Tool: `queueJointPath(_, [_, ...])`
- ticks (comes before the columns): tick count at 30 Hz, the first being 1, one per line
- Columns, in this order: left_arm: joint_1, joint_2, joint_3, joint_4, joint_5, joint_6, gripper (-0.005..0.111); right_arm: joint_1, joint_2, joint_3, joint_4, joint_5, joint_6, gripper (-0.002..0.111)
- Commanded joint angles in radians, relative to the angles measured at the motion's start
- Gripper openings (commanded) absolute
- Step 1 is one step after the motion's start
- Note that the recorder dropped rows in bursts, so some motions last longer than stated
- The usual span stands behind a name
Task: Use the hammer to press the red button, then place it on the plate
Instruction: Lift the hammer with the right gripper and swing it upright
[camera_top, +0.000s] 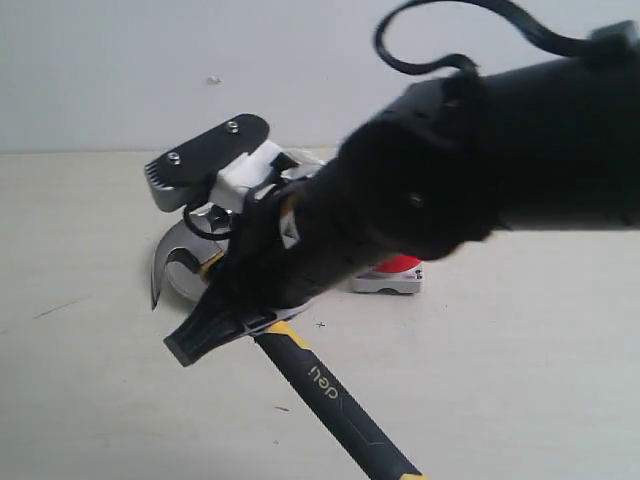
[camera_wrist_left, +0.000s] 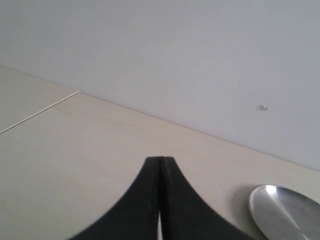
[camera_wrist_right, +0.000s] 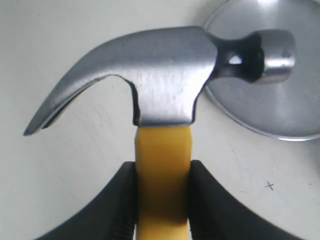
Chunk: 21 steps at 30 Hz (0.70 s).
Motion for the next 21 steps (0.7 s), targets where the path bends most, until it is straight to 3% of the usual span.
queueJointPath(1, [-0.008,-0.006,-0.001,-0.007,-0.003,0.000,0.000,-0.005,-0.164,0.168,0.005,-0.282,0.048,0.000])
queueJointPath(11, [-0.008,-0.006,-0.001,-0.007,-0.003,0.000,0.000,-0.133,-0.356,0.370,0.005,-0.402,0.178,0.000])
queueJointPath(21, [-0.008,-0.006,-0.001,-0.007,-0.003,0.000,0.000,-0.214,-0.484,0.666,0.027,-0.930,0.360,0.000])
